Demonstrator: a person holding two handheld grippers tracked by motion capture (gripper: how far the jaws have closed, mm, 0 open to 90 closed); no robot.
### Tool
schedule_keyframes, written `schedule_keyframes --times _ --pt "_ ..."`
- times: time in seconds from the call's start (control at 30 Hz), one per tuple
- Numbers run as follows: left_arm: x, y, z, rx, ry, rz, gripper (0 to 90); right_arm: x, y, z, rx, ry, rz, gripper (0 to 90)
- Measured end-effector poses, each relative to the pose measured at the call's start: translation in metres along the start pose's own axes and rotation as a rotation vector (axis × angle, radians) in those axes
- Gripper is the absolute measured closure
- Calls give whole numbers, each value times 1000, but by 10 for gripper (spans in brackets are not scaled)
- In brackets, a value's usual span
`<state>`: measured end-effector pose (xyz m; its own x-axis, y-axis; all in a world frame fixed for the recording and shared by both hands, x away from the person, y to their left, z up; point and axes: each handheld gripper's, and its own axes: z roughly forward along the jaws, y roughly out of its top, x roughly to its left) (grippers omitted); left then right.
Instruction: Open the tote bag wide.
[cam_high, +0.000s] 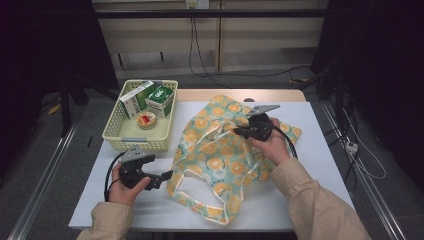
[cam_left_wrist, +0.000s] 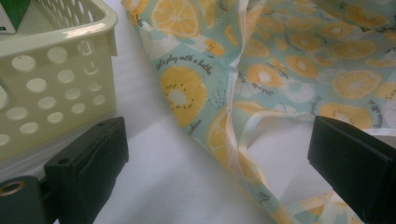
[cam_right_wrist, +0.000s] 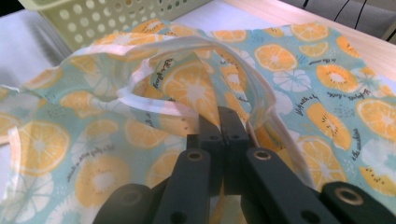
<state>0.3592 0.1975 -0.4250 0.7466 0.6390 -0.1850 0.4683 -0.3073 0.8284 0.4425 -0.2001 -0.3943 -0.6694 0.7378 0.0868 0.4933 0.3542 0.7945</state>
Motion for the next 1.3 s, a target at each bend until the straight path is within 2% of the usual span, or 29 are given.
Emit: schedule_keyframes --times 0.37,0.63,1.07,1.3 --pt "-2 1 0 -6 -4 1 50 5 12 -2 -3 4 -15 900" --pt "-4 3 1 -7 -12 6 50 3 13 -6 -18 2 4 900" --pt "-6 6 1 -20 -19 4 49 5 27 -9 -24 -7 -6 900" --pt "-6 8 -1 -26 -19 10 49 1 33 -12 -36 -6 18 900"
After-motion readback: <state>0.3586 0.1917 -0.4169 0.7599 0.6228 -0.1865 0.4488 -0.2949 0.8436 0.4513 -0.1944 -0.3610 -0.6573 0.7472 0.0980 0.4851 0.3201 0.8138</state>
